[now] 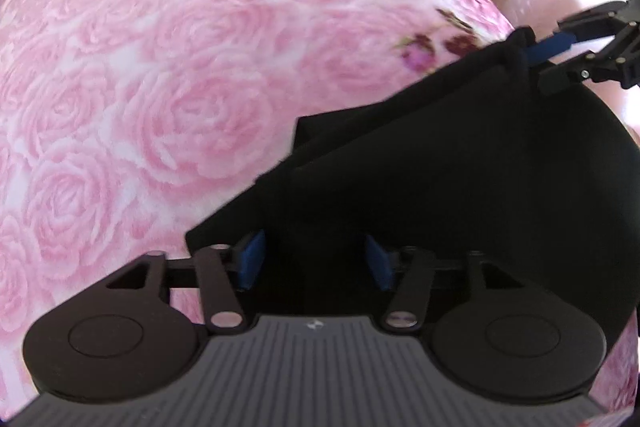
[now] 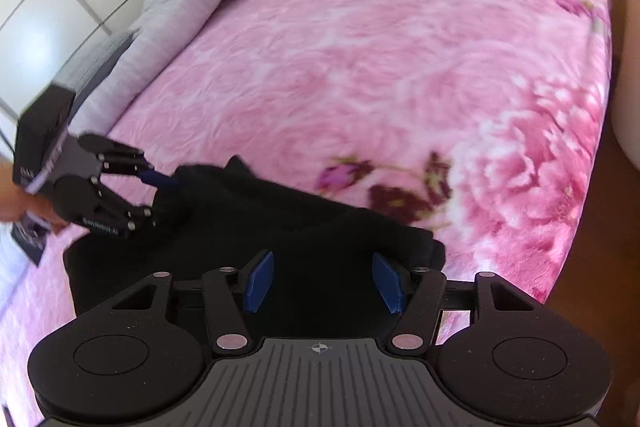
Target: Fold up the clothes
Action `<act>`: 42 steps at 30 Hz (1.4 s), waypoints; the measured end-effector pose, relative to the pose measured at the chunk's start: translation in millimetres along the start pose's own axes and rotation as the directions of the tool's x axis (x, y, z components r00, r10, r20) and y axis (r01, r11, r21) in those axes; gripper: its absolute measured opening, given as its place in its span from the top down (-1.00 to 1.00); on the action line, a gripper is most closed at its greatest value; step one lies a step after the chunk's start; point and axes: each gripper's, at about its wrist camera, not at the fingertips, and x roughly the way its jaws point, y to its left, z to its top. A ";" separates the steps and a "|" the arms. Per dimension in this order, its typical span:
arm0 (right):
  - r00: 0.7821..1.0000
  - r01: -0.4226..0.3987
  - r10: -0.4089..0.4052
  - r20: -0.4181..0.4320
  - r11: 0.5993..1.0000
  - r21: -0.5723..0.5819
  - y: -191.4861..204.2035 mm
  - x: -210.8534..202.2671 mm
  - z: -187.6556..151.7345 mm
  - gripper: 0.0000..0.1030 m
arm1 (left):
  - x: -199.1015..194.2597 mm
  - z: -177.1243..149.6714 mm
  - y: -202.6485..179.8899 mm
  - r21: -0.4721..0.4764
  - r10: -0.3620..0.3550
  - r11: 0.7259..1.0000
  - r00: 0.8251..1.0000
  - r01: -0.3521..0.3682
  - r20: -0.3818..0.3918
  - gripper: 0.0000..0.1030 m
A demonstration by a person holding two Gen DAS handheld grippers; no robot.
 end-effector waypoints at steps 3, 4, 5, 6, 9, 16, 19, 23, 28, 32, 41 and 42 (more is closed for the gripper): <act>1.000 0.012 -0.012 0.000 0.999 0.049 -10.9 -8.3 -3.4 -0.16 | -6.7 -3.7 7.2 -0.025 0.007 1.000 1.000 -0.007 0.001 -0.11; 1.000 0.029 -0.029 -0.006 0.998 0.064 -13.0 -15.5 -5.9 -0.16 | -10.4 -6.1 9.5 -0.036 0.016 0.999 1.000 -0.016 -0.002 -0.10; 0.998 0.056 -0.054 -0.017 0.994 0.092 -15.5 -23.0 -8.9 -0.16 | -14.4 -8.7 11.8 -0.047 0.027 0.999 1.000 -0.027 -0.006 -0.10; 0.995 0.093 -0.089 -0.037 0.986 0.135 -18.3 -30.9 -12.3 -0.17 | -18.5 -11.3 14.1 -0.057 0.037 0.998 0.999 -0.037 -0.010 -0.09; 0.993 0.114 -0.110 -0.032 0.978 0.175 -15.6 -54.5 -18.4 -0.17 | -39.2 -21.9 12.3 -0.046 0.094 0.994 0.995 -0.094 -0.016 0.12; 0.997 0.067 -0.064 0.054 0.995 -0.068 68.1 -91.4 -33.7 -0.17 | -110.6 -65.6 -31.1 -0.035 0.139 0.990 0.984 -0.136 0.112 0.13; 0.999 0.040 -0.041 -0.003 0.986 -0.163 103.8 -72.4 -60.5 -0.17 | -109.3 -94.1 -59.5 -0.009 0.105 0.995 0.989 -0.104 0.102 0.14; 0.994 0.047 -0.067 -0.081 0.975 -0.219 118.9 -49.0 -100.2 -0.17 | -87.0 -135.0 -70.3 -0.008 0.130 0.991 0.989 -0.130 0.073 0.09; 0.992 0.090 -0.111 -0.068 0.964 -0.250 116.6 -50.7 -137.6 -0.17 | -86.1 -147.4 -71.4 -0.038 0.155 0.988 0.981 -0.151 0.121 0.05; 0.988 0.141 -0.152 -0.035 0.965 -0.219 120.4 -58.2 -152.1 -0.17 | -98.2 -156.6 -82.7 -0.043 0.209 0.978 0.971 -0.206 0.113 0.05; 0.949 0.292 -0.313 -0.041 0.920 -0.261 173.4 -92.8 -166.8 -0.18 | -154.9 -189.8 -118.7 -0.082 0.340 0.937 0.941 -0.339 -0.002 0.16; 0.946 0.297 -0.321 -0.042 0.913 -0.281 177.7 -94.6 -170.4 -0.18 | -158.4 -192.4 -122.2 -0.086 0.339 0.937 0.941 -0.338 0.000 0.16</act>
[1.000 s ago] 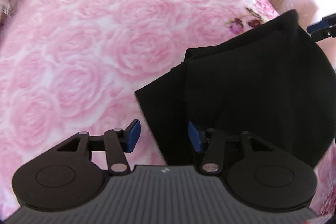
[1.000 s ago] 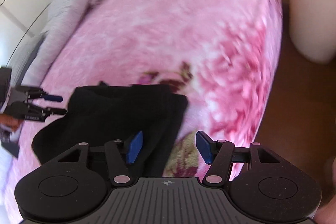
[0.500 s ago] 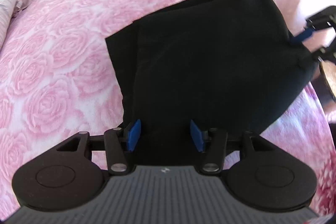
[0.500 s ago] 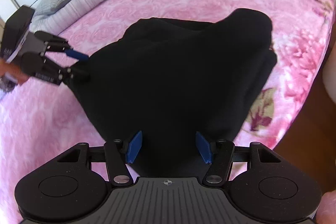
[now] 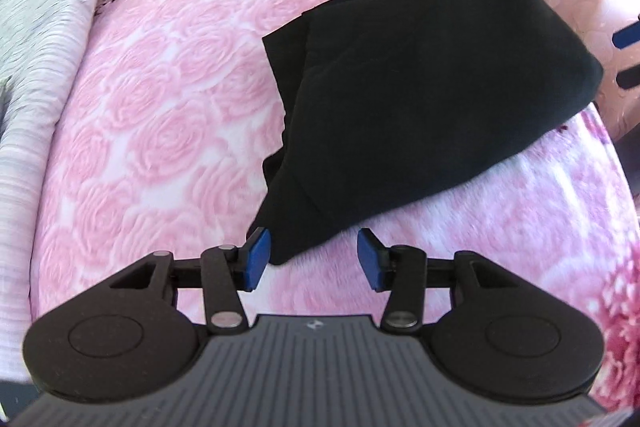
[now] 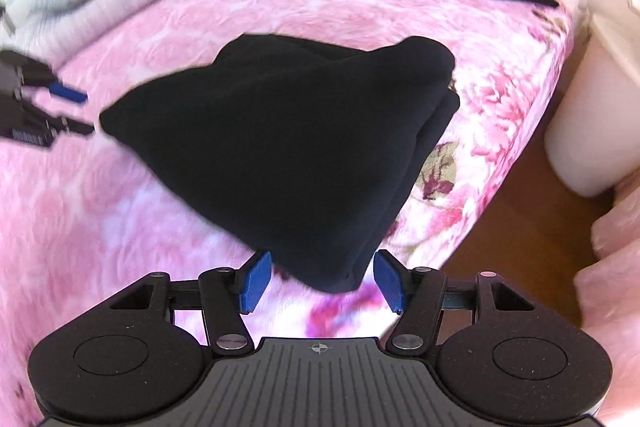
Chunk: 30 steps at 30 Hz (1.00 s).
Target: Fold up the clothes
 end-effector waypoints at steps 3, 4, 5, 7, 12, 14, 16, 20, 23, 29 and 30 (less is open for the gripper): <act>1.000 0.011 -0.011 -0.007 0.999 -0.051 12.6 -5.8 -4.9 -0.18 | -10.5 -6.4 -5.3 -0.008 -0.008 1.000 1.000 0.008 0.006 0.16; 1.000 0.011 -0.011 -0.008 0.998 -0.064 16.6 -6.7 -5.6 -0.18 | -13.2 -8.7 -7.5 -0.005 -0.008 1.000 1.000 0.008 0.008 0.16; 1.000 0.010 -0.010 -0.008 0.997 -0.075 20.7 -8.1 -5.9 -0.18 | -14.8 -10.6 -9.6 0.001 -0.009 1.000 1.000 0.009 0.008 0.16; 1.000 0.006 -0.007 -0.003 0.996 -0.092 28.2 -11.8 -6.0 -0.18 | -15.8 -11.9 -11.8 0.007 -0.011 1.000 1.000 0.011 0.010 0.16; 1.000 0.024 -0.024 0.000 0.988 -0.156 40.2 -11.4 -6.1 -0.18 | -14.7 -16.8 -17.8 0.036 -0.002 0.999 1.000 0.002 0.018 0.09; 0.999 0.045 -0.046 -0.003 0.981 -0.189 42.1 -7.1 -6.0 -0.18 | -9.6 -18.5 -23.2 0.074 0.004 0.997 1.000 -0.004 0.012 0.08; 0.998 0.062 -0.065 -0.004 0.973 -0.222 42.9 -1.5 -5.7 -0.18 | -3.9 -20.5 -32.8 0.141 0.030 0.989 0.999 -0.033 0.028 0.02; 0.987 0.158 -0.157 0.036 0.895 -0.417 56.5 18.9 -11.1 -0.18 | 9.9 -29.8 -69.1 0.403 0.087 0.904 0.985 -0.140 0.146 -0.24; 0.973 0.227 -0.201 0.110 0.774 -0.591 74.3 39.7 -22.1 -0.19 | 27.1 -37.3 -96.6 0.582 0.079 0.789 0.972 -0.197 0.221 -0.30; 0.965 0.263 -0.173 0.199 0.567 -0.781 102.7 81.3 -41.9 -0.56 | 63.4 -36.6 -124.1 0.713 0.035 0.646 0.944 -0.272 0.328 -0.33; 0.965 0.261 -0.169 0.201 0.547 -0.795 106.4 89.0 -43.3 -0.56 | 68.5 -34.3 -126.7 0.718 0.024 0.640 0.941 -0.275 0.338 -0.33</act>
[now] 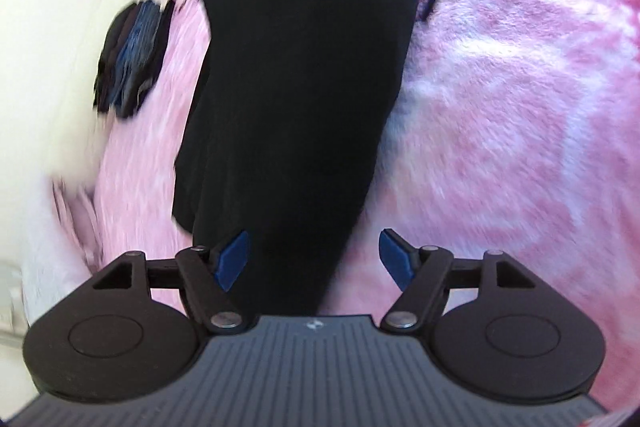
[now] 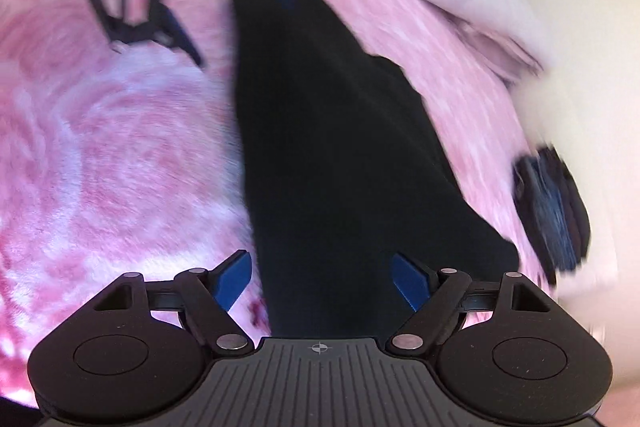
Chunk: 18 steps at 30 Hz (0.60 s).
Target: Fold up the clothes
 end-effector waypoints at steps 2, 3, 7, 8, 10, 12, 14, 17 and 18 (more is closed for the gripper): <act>1.000 -0.002 0.002 0.003 1.000 -0.027 7.8 13.2 2.3 -0.56 | 11.2 4.3 -2.9 0.024 0.006 1.000 1.000 -0.007 0.021 -0.33; 1.000 0.005 -0.005 0.004 0.999 -0.040 11.2 19.6 2.9 -0.56 | 16.9 5.9 -4.8 0.043 0.013 0.999 1.000 -0.014 0.027 -0.33; 0.999 0.038 -0.037 0.016 0.991 -0.127 16.8 34.8 -11.2 -0.56 | 34.4 -4.1 0.6 0.051 0.023 0.998 1.000 -0.023 0.011 -0.39; 0.999 0.051 -0.050 0.014 0.989 -0.141 14.5 35.3 -18.4 -0.56 | 38.1 -9.7 5.7 0.033 0.028 0.999 1.000 -0.028 -0.012 -0.39; 0.997 0.071 -0.073 -0.010 0.989 -0.128 4.3 35.4 -35.9 -0.55 | 42.6 -23.6 15.2 0.001 0.033 0.999 0.998 -0.033 -0.053 -0.40; 0.998 0.050 -0.051 -0.020 0.996 -0.073 -9.0 32.4 -55.7 -0.48 | 44.7 -35.4 20.9 -0.012 0.034 0.999 0.997 -0.035 -0.076 -0.39; 0.999 0.047 -0.048 -0.001 0.994 -0.102 -9.3 27.9 -65.5 -0.37 | 43.6 -38.7 21.4 0.011 0.033 0.999 0.997 -0.032 -0.070 -0.39; 0.999 0.041 -0.043 -0.019 0.993 -0.108 -10.6 32.5 -62.9 -0.36 | 44.2 -35.5 21.1 0.042 0.039 0.998 0.996 -0.035 -0.086 -0.38; 0.999 0.039 -0.042 -0.031 0.994 -0.105 -11.5 32.9 -60.3 -0.37 | 44.5 -35.1 21.7 0.037 0.039 0.999 0.995 -0.036 -0.092 -0.37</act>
